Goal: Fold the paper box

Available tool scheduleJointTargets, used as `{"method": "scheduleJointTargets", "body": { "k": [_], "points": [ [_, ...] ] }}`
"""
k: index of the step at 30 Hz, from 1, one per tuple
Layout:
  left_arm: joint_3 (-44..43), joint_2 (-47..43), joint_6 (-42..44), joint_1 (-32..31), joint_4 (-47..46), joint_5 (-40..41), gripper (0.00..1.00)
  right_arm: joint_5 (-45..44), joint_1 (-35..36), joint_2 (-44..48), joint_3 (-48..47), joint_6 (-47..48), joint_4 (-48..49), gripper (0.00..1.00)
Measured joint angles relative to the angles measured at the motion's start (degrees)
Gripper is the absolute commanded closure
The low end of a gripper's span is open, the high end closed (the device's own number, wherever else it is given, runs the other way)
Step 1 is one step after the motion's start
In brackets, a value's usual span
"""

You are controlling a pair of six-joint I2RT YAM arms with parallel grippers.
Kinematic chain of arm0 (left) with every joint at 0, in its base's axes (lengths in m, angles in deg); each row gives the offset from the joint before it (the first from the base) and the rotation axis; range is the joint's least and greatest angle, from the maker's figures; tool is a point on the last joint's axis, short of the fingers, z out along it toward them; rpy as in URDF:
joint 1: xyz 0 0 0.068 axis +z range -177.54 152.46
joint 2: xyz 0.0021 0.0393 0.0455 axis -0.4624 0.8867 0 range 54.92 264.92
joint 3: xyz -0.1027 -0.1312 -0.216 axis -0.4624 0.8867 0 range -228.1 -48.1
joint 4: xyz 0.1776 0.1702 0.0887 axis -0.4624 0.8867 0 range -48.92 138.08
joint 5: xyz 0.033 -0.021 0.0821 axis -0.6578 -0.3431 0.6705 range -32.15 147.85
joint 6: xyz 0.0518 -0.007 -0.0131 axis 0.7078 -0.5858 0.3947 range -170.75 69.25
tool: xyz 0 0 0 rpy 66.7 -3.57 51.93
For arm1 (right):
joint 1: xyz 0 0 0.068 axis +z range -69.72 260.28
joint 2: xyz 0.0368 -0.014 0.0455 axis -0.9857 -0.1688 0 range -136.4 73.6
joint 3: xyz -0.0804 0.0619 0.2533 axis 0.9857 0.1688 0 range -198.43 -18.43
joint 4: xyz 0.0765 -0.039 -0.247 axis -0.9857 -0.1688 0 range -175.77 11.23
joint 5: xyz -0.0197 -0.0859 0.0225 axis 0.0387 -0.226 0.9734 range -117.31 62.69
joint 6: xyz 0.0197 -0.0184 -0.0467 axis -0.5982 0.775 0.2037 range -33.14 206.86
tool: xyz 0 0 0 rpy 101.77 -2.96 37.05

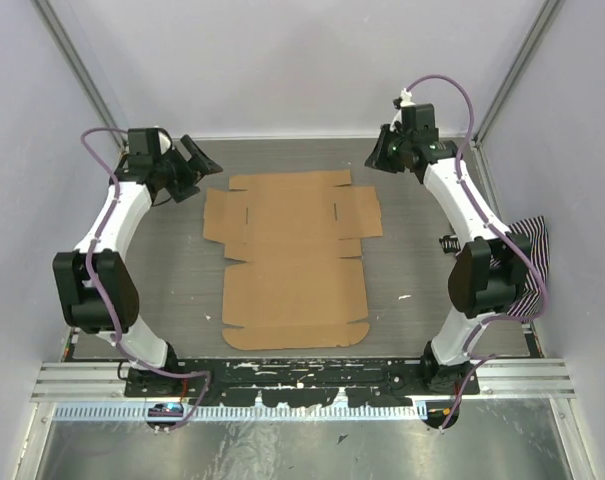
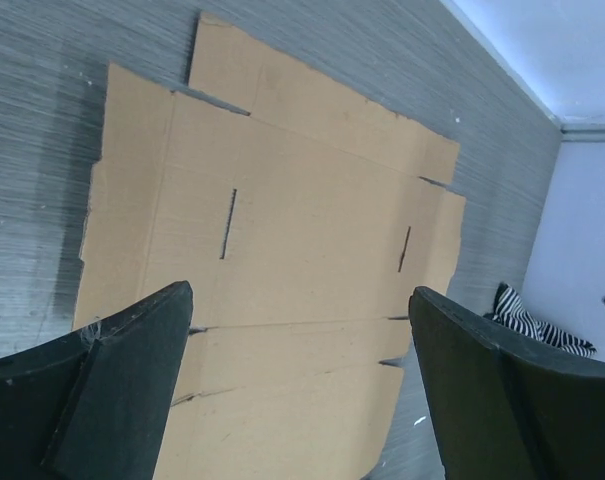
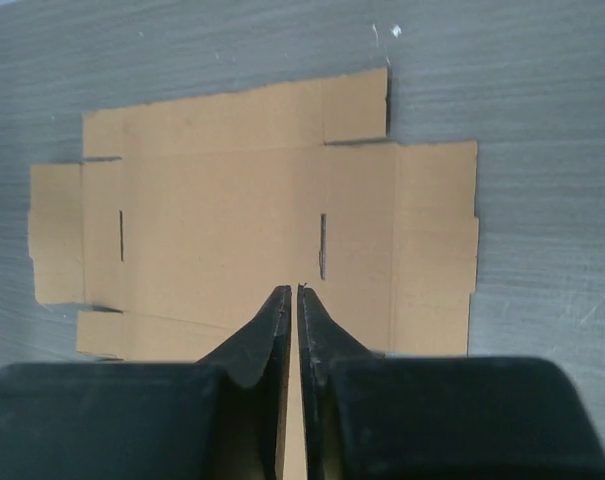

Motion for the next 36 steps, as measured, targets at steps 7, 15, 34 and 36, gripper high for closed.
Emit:
{"method": "scheduleJointTargets", "body": {
  "k": [7,15,34,36],
  "points": [
    [-11.08,10.45,1.27,-0.79,3.76,1.03,0.02,1.79,-0.09,-7.19,-9.62,1.09,-0.26,0.48],
    [-27.61,21.99,5.31,-4.35,10.78,5.60,0.08,2.47,-0.09,-22.82,-22.43,1.73,-0.59,0.45],
    [-28.74,30.53,7.72,-6.29,15.13,9.27,0.12,2.43,-0.09,-40.28,-30.80,1.64,-0.04,0.42],
    [-27.06,30.14,7.72,-6.43,14.43,9.46,0.12,2.43,-0.09,-41.05,-30.82,1.62,0.22,0.42]
  ]
}}
